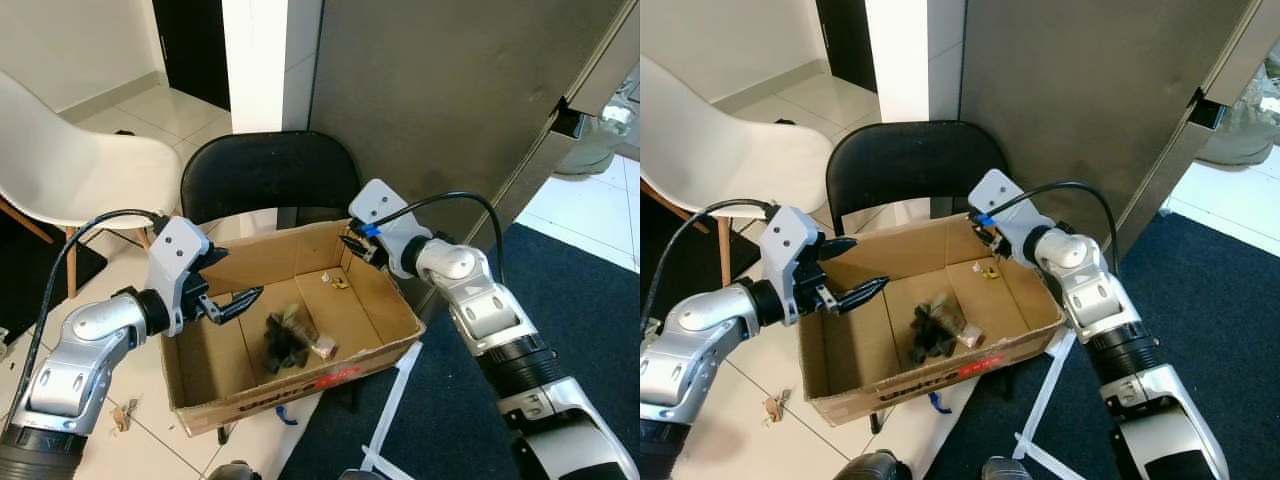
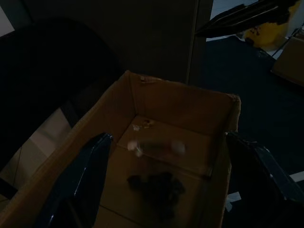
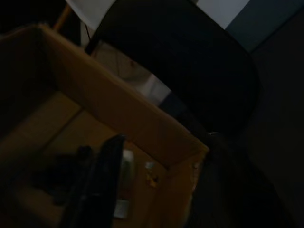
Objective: Picking trash to rubbish bin
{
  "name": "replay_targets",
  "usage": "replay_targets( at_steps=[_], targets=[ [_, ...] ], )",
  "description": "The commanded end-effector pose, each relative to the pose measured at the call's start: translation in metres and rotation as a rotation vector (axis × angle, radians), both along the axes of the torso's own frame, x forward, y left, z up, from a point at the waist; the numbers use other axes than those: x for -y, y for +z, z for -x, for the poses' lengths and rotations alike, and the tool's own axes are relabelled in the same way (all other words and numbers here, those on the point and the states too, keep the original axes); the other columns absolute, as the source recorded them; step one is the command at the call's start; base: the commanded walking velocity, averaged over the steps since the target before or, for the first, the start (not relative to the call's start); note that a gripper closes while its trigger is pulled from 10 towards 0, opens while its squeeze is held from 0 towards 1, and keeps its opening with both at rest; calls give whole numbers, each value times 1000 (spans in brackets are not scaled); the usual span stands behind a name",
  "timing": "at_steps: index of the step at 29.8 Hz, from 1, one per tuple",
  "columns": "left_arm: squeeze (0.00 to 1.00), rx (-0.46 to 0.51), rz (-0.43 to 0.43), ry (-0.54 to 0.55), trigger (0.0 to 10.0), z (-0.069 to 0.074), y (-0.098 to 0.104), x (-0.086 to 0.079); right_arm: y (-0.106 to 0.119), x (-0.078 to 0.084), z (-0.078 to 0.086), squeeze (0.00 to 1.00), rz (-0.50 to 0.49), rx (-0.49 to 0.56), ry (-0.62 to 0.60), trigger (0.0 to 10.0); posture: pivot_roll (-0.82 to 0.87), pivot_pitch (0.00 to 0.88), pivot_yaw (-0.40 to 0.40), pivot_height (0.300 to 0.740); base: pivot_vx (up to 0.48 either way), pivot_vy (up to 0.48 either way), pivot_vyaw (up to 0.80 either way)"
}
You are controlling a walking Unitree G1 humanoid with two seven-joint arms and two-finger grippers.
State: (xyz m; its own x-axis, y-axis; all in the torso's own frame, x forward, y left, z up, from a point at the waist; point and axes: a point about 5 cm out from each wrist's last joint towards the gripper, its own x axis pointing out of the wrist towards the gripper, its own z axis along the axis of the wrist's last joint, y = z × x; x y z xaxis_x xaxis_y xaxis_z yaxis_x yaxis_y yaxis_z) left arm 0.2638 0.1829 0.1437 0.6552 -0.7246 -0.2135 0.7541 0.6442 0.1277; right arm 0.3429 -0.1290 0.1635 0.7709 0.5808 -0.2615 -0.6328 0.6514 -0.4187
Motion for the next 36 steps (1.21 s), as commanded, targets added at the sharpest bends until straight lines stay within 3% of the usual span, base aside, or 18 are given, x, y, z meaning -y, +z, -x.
replay_targets(
  at_steps=[1,2,3,4,6,7,10,14,22,36],
  targets=[
    [0,-10,-26,-15,10000,3,-1,1,6,6,0,1000,-53,-17,2,10000,7,0,-64,740,0,0,0],
    [0,-2,-14,-5,10000,2,0,2,9,8,3,0,-123,-40,40,10000,2,0,-61,740,0,0,0],
    [0,12,-5,8,10000,-1,1,3,12,11,7,0,-208,-69,79,10000,2,0,-61,740,0,0,0],
    [0,12,-5,8,10000,-1,1,3,12,11,7,0,-208,-69,79,10000,2,0,-61,740,0,0,0],
    [0,50,35,41,10000,-7,4,8,17,21,12,0,-360,-100,114,10000,-4,0,-60,740,0,0,0],
    [0,50,35,41,10000,-7,4,8,17,21,12,0,-360,-100,114,10000,-4,0,-60,740,0,0,0],
    [0,97,135,72,10000,-18,9,25,15,32,15,0,-502,-108,78,10000,-15,0,-55,740,0,0,0],
    [0,157,222,114,10000,-29,16,43,12,27,20,0,-592,-105,77,10000,-22,0,-49,740,0,0,0],
    [0,192,301,221,10000,-43,17,59,7,17,16,0,-685,-118,29,10000,-15,0,-46,740,0,0,0],
    [0,174,333,280,10000,-53,9,68,-1,5,20,0,-648,-124,45,10000,-18,0,-40,740,0,0,0]
  ],
)
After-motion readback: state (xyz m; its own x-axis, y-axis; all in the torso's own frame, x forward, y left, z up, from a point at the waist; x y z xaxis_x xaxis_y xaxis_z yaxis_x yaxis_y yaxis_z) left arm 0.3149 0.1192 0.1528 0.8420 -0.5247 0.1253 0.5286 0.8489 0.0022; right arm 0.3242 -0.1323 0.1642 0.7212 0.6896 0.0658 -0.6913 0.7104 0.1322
